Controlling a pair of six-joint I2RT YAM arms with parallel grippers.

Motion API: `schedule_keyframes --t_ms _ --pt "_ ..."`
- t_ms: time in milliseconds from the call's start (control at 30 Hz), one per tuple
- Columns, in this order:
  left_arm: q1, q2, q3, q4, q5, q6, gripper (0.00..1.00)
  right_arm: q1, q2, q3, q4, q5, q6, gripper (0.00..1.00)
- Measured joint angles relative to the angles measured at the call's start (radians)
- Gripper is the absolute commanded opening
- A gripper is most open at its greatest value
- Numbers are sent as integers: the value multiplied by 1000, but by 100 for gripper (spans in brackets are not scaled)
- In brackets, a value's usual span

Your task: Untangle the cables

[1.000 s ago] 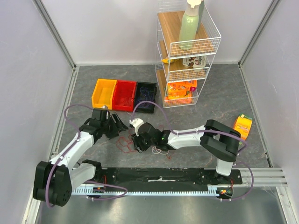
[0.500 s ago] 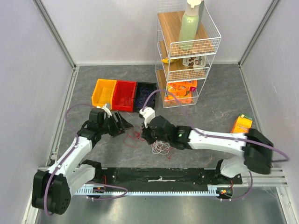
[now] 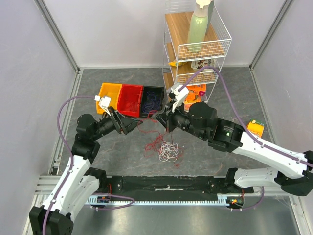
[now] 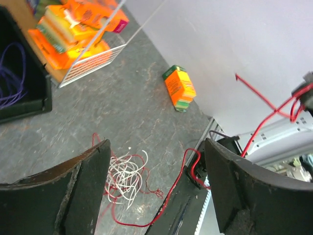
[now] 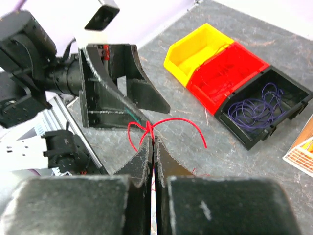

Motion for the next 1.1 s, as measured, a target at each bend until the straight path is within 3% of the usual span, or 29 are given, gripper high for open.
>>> schedule_keyframes --t_ms 267,433,533,800,1000,1100 --pt "0 -8 23 139 146 1 90 0 5 161 -27 22 -1 0" --pt "-2 -10 49 225 225 -2 84 0 18 254 -20 37 0 0" --pt "-2 -5 51 255 244 -6 90 0 27 276 -20 36 0 0" --pt "-8 60 95 271 255 -6 90 0 71 342 -14 7 0 0" --pt "-61 109 139 260 264 34 83 0 77 344 -13 -1 -1 0" --pt "-134 116 152 211 262 91 64 0 77 344 -10 0 -4 0"
